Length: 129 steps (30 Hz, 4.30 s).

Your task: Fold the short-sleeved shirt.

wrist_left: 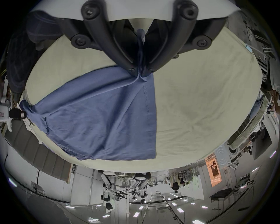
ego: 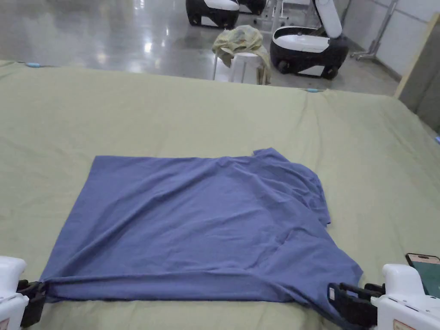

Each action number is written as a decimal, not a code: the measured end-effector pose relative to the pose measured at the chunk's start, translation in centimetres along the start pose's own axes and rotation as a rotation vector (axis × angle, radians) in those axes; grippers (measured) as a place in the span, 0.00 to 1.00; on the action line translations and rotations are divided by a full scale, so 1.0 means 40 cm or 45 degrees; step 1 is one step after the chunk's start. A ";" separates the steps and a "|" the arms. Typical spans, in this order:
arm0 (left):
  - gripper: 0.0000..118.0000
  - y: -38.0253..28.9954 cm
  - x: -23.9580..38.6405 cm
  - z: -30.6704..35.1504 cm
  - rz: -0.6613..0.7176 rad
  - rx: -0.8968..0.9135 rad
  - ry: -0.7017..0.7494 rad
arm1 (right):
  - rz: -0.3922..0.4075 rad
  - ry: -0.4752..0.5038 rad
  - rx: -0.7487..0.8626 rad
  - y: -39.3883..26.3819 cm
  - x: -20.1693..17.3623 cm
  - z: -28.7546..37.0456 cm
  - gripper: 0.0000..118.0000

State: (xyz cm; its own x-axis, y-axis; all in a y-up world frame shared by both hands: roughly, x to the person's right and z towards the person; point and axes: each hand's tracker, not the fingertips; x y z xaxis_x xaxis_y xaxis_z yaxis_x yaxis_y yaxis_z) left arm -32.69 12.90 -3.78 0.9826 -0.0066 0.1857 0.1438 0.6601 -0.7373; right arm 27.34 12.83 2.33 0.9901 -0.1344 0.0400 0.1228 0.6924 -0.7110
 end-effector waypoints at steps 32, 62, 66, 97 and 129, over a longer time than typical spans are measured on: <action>0.06 0.457 0.011 -0.347 0.181 -0.139 0.109 | 0.027 -0.049 -0.038 0.437 -0.015 -0.350 0.03; 0.78 0.232 0.008 -0.165 0.133 0.055 0.161 | 0.122 0.055 0.641 0.159 -0.237 -0.006 0.00; 0.78 0.265 0.028 -0.241 0.168 -0.061 0.108 | 0.207 -0.018 0.582 0.177 -0.215 -0.025 0.00; 0.08 0.325 0.043 -0.013 0.215 0.116 -0.025 | 0.050 0.002 0.175 0.342 -0.006 -0.055 0.05; 0.07 0.265 0.250 0.178 0.027 0.549 0.033 | 0.190 0.002 0.671 0.225 -0.296 0.114 0.00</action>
State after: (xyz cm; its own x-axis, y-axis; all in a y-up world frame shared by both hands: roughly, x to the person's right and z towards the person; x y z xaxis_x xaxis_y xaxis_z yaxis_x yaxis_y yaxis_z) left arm -22.18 25.19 -5.10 0.9882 -0.0047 0.1528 0.0663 0.9137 -0.4010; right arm 17.04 23.88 -1.32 0.9993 -0.0082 -0.0362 -0.0015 0.9654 -0.2607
